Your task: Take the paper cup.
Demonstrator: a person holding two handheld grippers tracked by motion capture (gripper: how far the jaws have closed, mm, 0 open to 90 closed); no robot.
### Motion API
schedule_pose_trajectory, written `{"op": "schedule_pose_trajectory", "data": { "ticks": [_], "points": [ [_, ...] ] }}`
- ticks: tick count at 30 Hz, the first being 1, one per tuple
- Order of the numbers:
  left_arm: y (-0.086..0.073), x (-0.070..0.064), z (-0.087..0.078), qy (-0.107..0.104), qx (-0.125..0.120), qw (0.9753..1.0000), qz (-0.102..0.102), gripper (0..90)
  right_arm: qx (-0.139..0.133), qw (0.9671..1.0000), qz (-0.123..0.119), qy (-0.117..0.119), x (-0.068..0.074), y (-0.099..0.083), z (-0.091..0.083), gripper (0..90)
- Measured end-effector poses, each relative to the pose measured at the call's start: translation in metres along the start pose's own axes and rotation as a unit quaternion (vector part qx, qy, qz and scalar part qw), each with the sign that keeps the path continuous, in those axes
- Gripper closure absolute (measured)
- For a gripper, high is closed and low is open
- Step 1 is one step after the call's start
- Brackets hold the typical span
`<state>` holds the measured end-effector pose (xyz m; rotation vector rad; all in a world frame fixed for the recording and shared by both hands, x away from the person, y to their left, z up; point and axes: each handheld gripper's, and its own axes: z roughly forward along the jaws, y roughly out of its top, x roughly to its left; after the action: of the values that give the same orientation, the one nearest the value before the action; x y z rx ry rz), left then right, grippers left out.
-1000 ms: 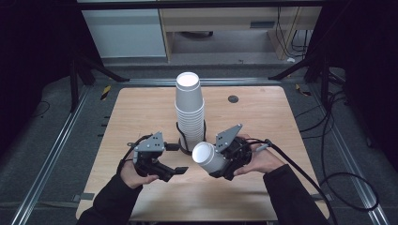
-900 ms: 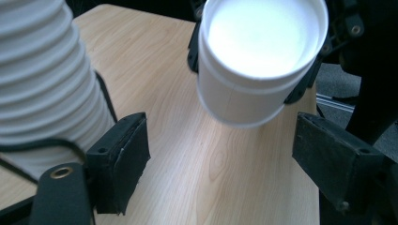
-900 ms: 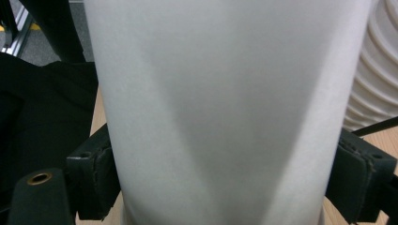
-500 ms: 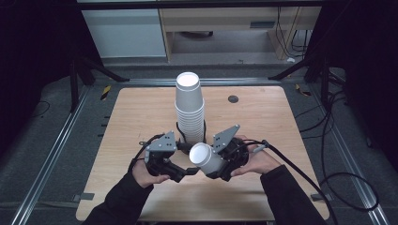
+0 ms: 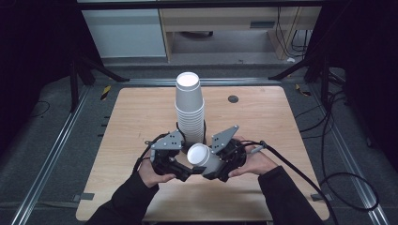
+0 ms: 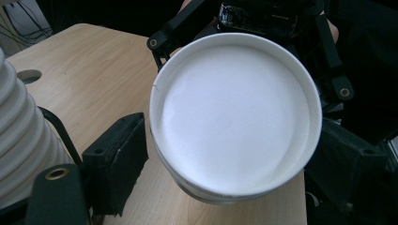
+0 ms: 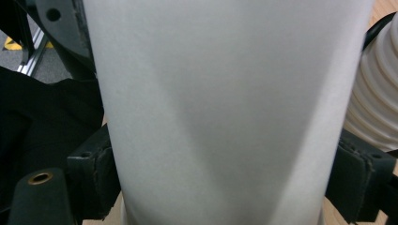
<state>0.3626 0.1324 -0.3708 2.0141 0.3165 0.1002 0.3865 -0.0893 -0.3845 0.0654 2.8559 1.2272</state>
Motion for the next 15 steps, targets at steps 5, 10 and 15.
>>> {"op": "schedule_pose_trajectory", "data": {
  "ticks": [5,10,15],
  "points": [
    [-0.001,0.001,0.004,-0.008,0.003,0.9999,-0.007,17.1,-0.003,1.0000,0.001,0.003,-0.001,0.000,0.002,13.7],
    [-0.002,0.001,0.009,-0.011,0.013,0.9998,-0.009,17.1,0.000,0.9999,0.002,0.011,-0.001,0.000,0.007,13.7],
    [-0.002,0.002,0.011,-0.015,0.018,0.9997,-0.012,17.1,0.002,0.9998,0.006,0.017,-0.001,0.000,0.009,13.7]
  ]
}}
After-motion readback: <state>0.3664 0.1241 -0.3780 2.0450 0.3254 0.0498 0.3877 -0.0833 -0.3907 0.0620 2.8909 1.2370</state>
